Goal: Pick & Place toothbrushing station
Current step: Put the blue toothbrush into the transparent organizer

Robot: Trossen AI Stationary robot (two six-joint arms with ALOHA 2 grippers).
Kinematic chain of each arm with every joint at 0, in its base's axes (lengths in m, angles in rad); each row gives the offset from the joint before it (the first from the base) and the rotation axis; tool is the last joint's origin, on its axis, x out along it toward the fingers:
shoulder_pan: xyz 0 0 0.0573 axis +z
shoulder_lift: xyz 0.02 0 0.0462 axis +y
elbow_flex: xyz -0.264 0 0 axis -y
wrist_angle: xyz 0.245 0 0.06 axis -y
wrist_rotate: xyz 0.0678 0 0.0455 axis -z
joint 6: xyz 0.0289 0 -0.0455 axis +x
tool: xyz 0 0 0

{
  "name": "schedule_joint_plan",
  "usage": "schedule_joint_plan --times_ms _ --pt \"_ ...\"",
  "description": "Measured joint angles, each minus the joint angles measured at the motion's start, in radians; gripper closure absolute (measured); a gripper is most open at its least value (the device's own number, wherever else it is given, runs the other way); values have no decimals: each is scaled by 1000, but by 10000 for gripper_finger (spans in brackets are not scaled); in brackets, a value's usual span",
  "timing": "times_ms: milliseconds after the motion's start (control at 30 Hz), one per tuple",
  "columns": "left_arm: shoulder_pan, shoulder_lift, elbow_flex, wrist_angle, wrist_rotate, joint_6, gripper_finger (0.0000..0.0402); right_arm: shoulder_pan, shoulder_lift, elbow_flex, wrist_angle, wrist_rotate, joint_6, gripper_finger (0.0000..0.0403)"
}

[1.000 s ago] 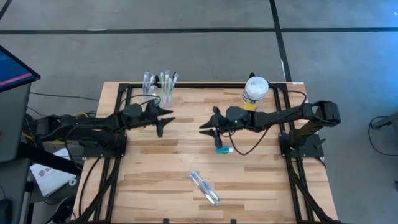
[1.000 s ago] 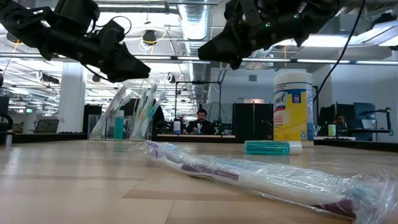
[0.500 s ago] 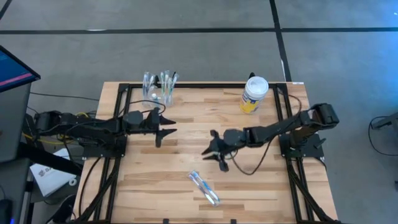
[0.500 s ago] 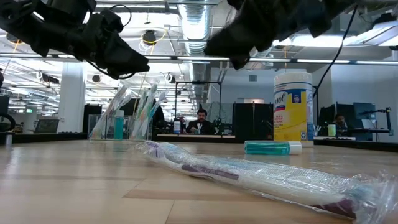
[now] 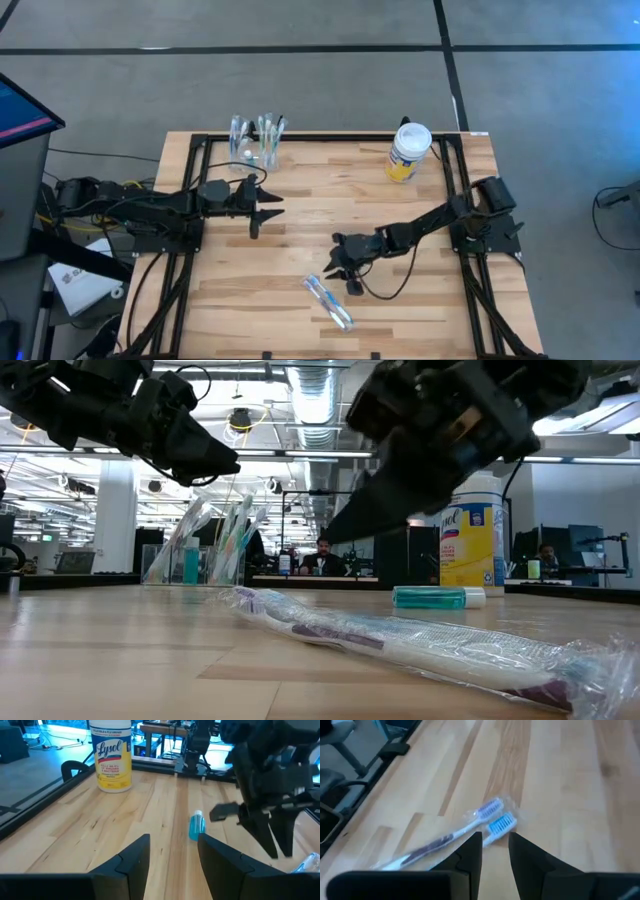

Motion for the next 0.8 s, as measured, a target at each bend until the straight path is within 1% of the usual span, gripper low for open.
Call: schedule_joint_plan --times_ms 167,300,400,700,800 --pt "0 0 0 0 -1 -7 243 9 82 44 8 -4 13 315" --pt "0 0 0 0 -1 -8 243 13 130 80 5 -74 14 315" --pt "0 0 0 0 -1 -8 243 13 143 95 0 -102 32 315" --pt "0 0 0 -1 -1 -26 243 14 156 99 -9 -103 66 315" --pt "0 0 0 -1 -1 -26 243 20 161 96 -37 -102 69 315"
